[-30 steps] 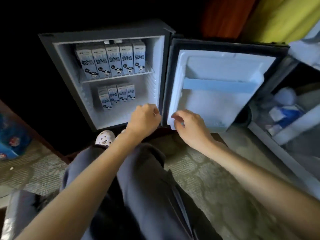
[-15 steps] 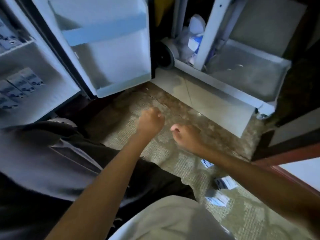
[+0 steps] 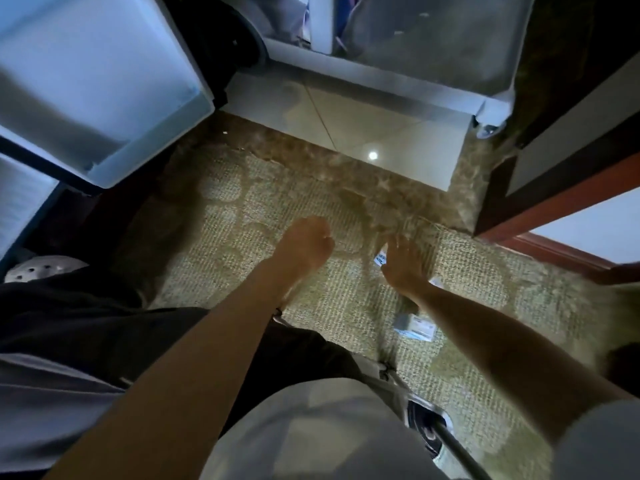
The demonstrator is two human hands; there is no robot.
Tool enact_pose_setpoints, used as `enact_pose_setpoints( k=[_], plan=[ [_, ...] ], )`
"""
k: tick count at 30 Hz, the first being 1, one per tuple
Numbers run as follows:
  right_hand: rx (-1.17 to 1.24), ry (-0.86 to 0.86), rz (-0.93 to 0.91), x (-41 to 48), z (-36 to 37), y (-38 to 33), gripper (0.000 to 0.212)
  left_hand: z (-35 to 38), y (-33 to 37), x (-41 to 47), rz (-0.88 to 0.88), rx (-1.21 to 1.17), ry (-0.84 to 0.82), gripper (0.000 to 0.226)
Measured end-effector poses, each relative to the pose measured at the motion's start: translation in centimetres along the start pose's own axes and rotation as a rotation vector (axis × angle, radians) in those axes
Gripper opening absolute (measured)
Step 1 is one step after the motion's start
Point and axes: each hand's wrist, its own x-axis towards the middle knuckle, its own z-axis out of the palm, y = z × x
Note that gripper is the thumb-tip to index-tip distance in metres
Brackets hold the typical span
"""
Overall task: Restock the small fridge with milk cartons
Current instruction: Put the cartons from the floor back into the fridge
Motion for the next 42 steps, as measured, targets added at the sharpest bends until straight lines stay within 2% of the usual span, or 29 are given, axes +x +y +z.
enact_pose_setpoints(
  k=[5, 8, 12, 17, 23, 27, 30, 32, 33, 35, 36, 38, 40, 42],
  plan=[
    [-0.053, -0.053, 0.023, 1.7, 0.5, 0.0, 0.05, 0.7, 0.6, 0.5, 0.026, 0.047, -0.077, 0.025],
    [-0.109, 0.007, -0.037, 2.0, 0.5, -0.1, 0.049, 1.3, 0.4, 0.5, 0.037, 0.035, -0.113, 0.025],
    [-0.071, -0.011, -0.101, 0.9, 0.5, 0.0, 0.051, 1.8, -0.4, 0.6, 0.049, 0.024, -0.118, 0.024],
    [0.274, -0.035, -0.24, -2.3, -1.7, -1.1, 0.036, 1.9, -1.1, 0.2, -0.003, -0.027, -0.129, 0.029],
    [0.597, -0.076, -0.508, -6.1, -6.5, -2.9, 0.028, 1.5, -0.2, -0.5, 0.021, 0.077, -0.243, 0.078],
    [0.822, -0.18, -0.523, -7.9, -10.2, -3.4, 0.031, 1.3, -0.1, -0.9, 0.045, 0.064, -0.23, 0.055],
    [0.854, -0.339, -0.56, -8.1, -11.8, -2.8, 0.034, 1.0, 0.2, -1.3, 0.093, 0.122, -0.224, 0.051],
    [0.952, -0.461, -0.522, -7.8, -12.4, -1.4, 0.034, 1.2, 0.7, -1.6, 0.122, 0.164, -0.218, 0.049],
    [1.052, -0.484, -0.492, -7.5, -12.5, -0.5, 0.032, 1.2, 1.0, -1.7, 0.13, 0.178, -0.207, 0.048],
    [1.204, -0.384, -0.404, -6.6, -12.0, 1.4, 0.026, 1.3, 1.6, -1.6, 0.127, 0.187, -0.189, 0.044],
    [1.168, -0.276, -0.329, -6.1, -11.3, 2.4, 0.024, 1.2, 1.8, -1.4, 0.119, 0.182, -0.181, 0.042],
    [0.875, -0.072, -0.121, -4.6, -9.0, 4.2, 0.031, 0.9, 2.4, -1.1, 0.113, 0.182, -0.166, 0.042],
    [0.525, -0.028, 0.033, -3.3, -5.9, 5.8, 0.05, 0.9, 2.9, -0.9, 0.123, 0.203, -0.164, 0.043],
    [0.341, -0.061, 0.109, -2.9, -2.8, 6.9, 0.068, 1.1, 3.3, -1.0, 0.141, 0.229, -0.179, 0.041]
  ],
)
